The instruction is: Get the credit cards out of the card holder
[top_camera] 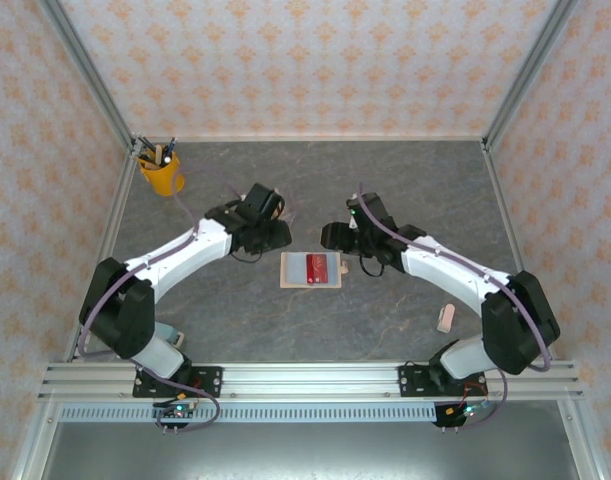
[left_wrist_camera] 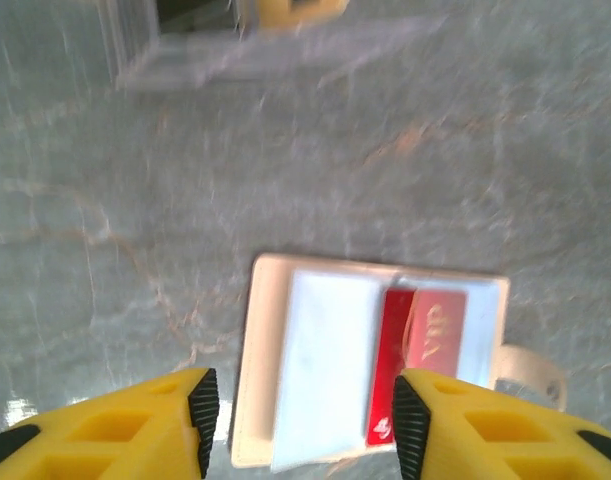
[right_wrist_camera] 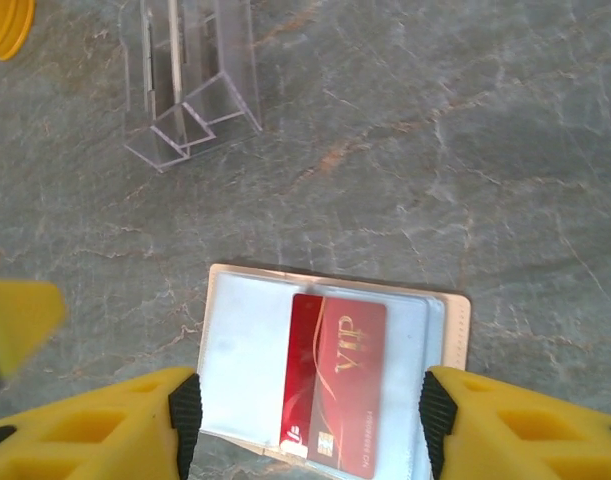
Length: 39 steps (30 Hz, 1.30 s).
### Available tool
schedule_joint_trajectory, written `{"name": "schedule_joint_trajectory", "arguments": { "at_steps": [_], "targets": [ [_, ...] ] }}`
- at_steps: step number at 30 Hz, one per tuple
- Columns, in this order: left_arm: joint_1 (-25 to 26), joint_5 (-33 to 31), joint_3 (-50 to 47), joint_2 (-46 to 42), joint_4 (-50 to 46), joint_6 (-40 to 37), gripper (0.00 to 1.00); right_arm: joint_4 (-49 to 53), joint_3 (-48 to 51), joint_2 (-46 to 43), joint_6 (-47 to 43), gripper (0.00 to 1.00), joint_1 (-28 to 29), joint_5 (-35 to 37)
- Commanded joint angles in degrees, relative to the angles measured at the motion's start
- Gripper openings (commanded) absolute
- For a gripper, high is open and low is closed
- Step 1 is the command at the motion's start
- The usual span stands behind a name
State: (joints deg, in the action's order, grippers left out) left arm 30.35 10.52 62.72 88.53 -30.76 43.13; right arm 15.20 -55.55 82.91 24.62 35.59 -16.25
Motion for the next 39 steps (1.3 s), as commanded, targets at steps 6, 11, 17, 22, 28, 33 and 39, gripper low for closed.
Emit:
{"name": "schedule_joint_trajectory", "arguments": {
  "at_steps": [6, 11, 17, 22, 28, 33, 39],
  "targets": [
    [0.3, 13.7, -11.3, -2.1, 22.2, 7.6, 0.55, 8.6, -4.9, 8.5, 3.0, 0.46, 3.9, 1.9],
    [0.5, 17.2, -13.8, 0.9, 28.9, 10.6, 0.54, 9.8, -7.3, 13.3, 3.9, 0.35, 4.0, 1.2],
    [0.7, 19.5, -14.8, 4.7, 33.3, 12.4, 0.49, 11.1, -9.0, 17.2, 3.4, 0.33, 4.0, 0.8],
    [0.9, 20.5, -13.5, 8.5, 34.4, 12.7, 0.40, 10.6, -9.3, 19.1, 3.6, 0.32, 4.0, -0.6],
    [0.9, 20.1, -12.3, 10.8, 33.2, 12.3, 0.36, 10.8, -9.3, 20.7, 2.7, 0.32, 4.0, -0.8],
    [0.9, 20.6, -11.7, 12.1, 32.8, 12.4, 0.34, 10.2, -9.0, 21.4, 2.0, 0.32, 3.9, -2.1],
    [0.9, 22.3, -11.3, 13.0, 34.1, 12.8, 0.32, 9.3, -8.5, 22.0, 1.6, 0.30, 3.6, -3.8]
  ]
}}
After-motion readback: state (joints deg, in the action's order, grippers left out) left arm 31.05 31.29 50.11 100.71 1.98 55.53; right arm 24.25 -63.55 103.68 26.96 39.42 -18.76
